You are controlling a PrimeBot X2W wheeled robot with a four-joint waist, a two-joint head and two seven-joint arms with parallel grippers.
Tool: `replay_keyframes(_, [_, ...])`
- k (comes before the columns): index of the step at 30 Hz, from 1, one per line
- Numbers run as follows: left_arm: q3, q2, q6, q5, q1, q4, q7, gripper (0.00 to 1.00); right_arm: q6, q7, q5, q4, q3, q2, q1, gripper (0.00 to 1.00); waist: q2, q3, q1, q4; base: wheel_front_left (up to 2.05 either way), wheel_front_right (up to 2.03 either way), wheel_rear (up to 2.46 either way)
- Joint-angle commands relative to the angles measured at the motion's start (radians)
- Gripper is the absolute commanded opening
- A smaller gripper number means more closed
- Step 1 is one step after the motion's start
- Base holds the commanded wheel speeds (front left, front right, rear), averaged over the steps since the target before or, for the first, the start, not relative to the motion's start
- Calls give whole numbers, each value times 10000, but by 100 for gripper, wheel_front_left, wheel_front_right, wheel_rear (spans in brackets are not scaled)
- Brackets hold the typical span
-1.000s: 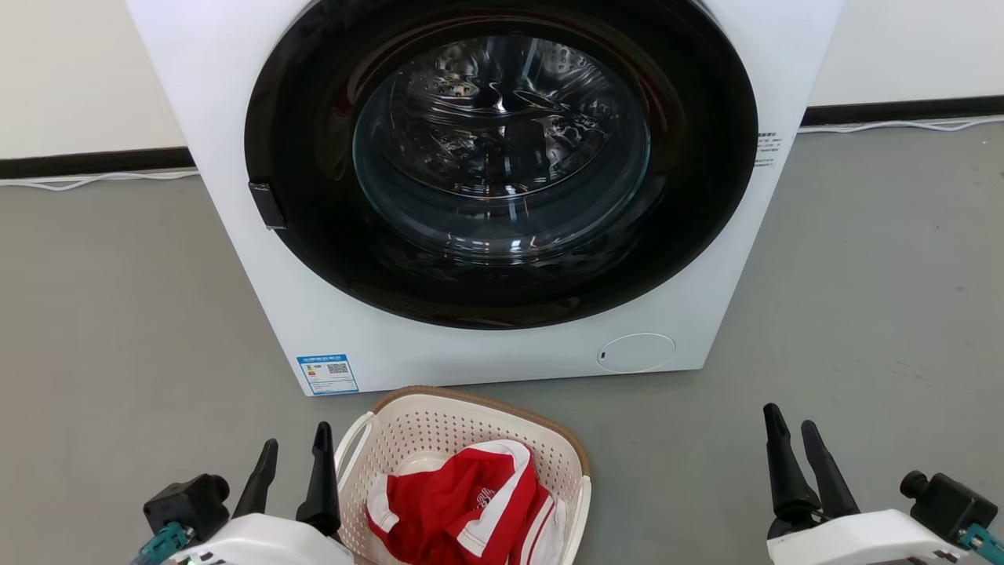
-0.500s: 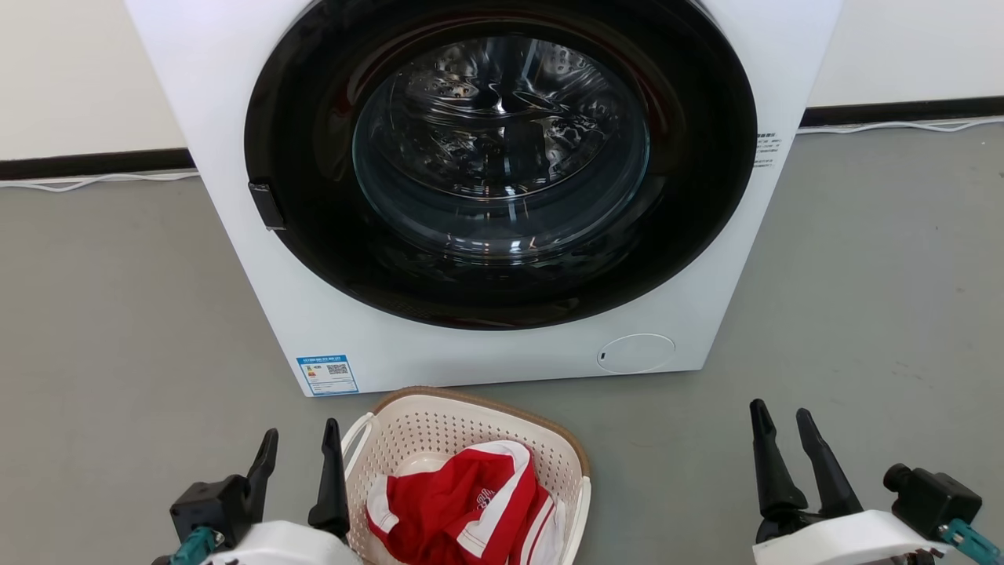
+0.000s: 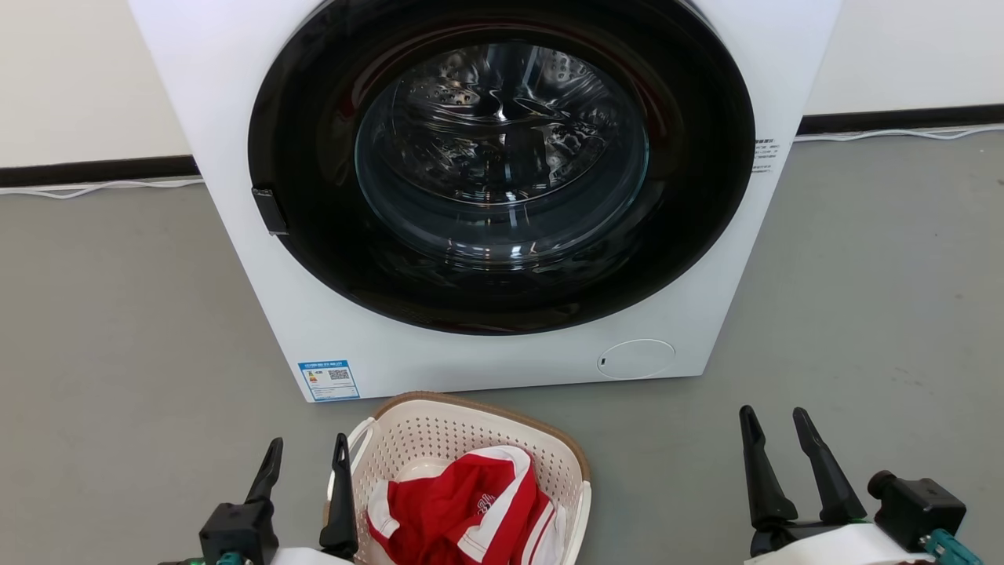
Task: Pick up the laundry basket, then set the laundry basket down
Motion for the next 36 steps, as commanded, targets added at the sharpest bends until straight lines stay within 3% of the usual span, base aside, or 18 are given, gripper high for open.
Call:
replay_keyframes(1, [211,89,154,414,-207,-350,-182,100,65,-231,-440,-326,292,-117,-126,100,0,-15,0,-2,0,0,0])
replay_keyframes(17, [217,-55,335,2260,69,-628,-659,100,75,-701,-2337,-518,488,-144,-6,100,0,-18,0,-11,0,0,0])
replay_keyframes(36, [685,-416,-62,2227,154,-549,-659,100,75,-701,-2341,-489,410,-144,-7,100,0,31,0,4,0,0,0])
